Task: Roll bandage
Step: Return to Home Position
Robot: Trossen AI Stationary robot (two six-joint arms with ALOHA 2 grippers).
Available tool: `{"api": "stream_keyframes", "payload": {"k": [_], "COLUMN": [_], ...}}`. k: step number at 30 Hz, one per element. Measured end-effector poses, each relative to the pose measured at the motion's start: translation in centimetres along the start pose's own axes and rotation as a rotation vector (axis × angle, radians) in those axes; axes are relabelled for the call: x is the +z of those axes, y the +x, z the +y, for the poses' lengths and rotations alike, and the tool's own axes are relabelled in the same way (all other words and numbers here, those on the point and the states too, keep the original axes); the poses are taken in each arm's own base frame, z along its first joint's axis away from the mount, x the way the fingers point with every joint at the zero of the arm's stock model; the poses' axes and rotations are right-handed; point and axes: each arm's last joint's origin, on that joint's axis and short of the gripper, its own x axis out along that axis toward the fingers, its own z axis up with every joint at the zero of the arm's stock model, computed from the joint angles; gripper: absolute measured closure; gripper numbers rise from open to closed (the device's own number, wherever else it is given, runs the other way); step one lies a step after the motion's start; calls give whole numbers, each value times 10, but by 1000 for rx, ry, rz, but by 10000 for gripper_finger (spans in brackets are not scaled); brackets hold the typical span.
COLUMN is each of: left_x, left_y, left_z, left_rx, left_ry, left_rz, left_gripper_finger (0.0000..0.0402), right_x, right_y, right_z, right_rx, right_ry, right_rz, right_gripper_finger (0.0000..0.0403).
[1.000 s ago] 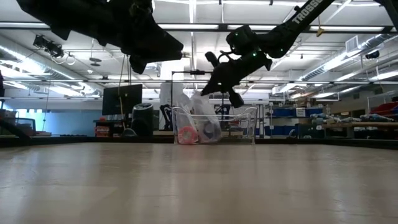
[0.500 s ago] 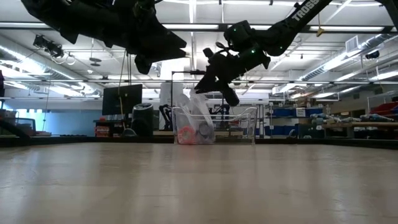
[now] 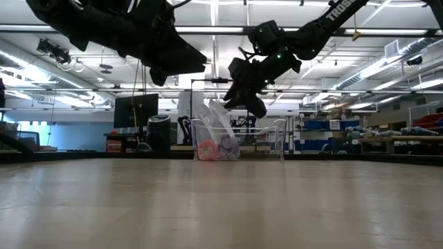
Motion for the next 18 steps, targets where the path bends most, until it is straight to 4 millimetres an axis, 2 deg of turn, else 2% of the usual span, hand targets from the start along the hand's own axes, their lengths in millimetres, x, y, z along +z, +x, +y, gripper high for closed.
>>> {"api": "stream_keyframes", "payload": {"k": [3,7,10,13,15,18], "left_x": [1,3,7,12,14,15], "left_y": [0,1,2,2,2,2], "left_z": [3,10,14,19,24,30], "left_rx": [-18,-62,-87,-136,-167,-197], "left_ry": [16,18,52,87,96,94], "left_rz": [2,6,-26,-62,-67,-64], "left_gripper_finger": [263,281,314,365,391,393], "right_x": [2,8,14,19,21,26], "right_y": [-6,-24,-43,-61,-69,-77], "right_z": [-4,-12,-21,-29,-27,-17], "right_rx": [-5,16,62,149,187,199], "right_ry": [53,142,284,444,517,561], "right_rz": [22,15,-52,-168,-230,-293], "right_gripper_finger": [300,320,348,389,396,399]}}
